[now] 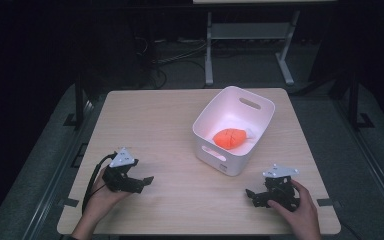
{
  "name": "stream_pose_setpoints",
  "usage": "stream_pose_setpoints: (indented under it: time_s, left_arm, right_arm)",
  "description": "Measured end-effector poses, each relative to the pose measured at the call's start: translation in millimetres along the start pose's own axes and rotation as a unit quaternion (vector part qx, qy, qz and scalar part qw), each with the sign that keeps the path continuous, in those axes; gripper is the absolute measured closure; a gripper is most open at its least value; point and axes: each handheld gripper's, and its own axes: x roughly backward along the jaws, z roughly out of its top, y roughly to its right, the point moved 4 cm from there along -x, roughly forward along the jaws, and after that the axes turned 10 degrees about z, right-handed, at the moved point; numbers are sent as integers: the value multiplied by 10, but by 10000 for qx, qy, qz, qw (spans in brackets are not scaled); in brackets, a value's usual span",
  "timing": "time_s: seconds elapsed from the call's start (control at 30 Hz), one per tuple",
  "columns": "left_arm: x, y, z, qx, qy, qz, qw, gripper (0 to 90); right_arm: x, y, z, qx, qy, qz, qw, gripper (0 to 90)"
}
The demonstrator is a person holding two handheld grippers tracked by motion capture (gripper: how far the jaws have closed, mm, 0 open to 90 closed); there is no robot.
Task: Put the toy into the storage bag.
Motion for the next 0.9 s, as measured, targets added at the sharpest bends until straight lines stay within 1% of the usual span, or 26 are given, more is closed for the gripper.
stream_pose_setpoints:
  time_s: [0.03, 0.1, 0.17, 0.27, 0.43, 0.53, 0.73, 0.83, 0.9]
  left_arm:
    - [-10, 13, -67, -21, -44, -1, 10000, 129]
    - [-11, 19, -92, -35, -54, 7, 10000, 129]
    - [-16, 39, -192, 5, -81, -10, 10000, 128]
    - [-21, 48, -268, -9, -151, -17, 9999, 129]
    - [-19, 43, -329, 3, -153, 22, 9999, 128]
    - [-17, 27, -389, 89, -173, 25, 9998, 128]
    - [-23, 16, -483, 149, -205, 63, 9997, 128]
    - [-33, 18, -528, 144, -262, 58, 9995, 127]
    - [-33, 14, -543, 123, -217, 78, 9997, 127]
  right_arm:
    - [0, 0, 0, -2, 1, -1, 10000, 0]
    - [0, -1, 0, -4, 0, 0, 10000, 0]
    - [0, -1, 0, -4, 1, -1, 10000, 0]
    - [0, 0, 0, -3, 0, 0, 10000, 0]
    - [0, 0, 0, -2, 1, 0, 10000, 0]
    - [0, 0, 0, -1, 0, -2, 10000, 0]
    - [0, 0, 0, -1, 1, 0, 10000, 0]
    - [-1, 0, 0, 0, 2, -1, 10000, 0]
    - [0, 0, 0, -1, 1, 0, 10000, 0]
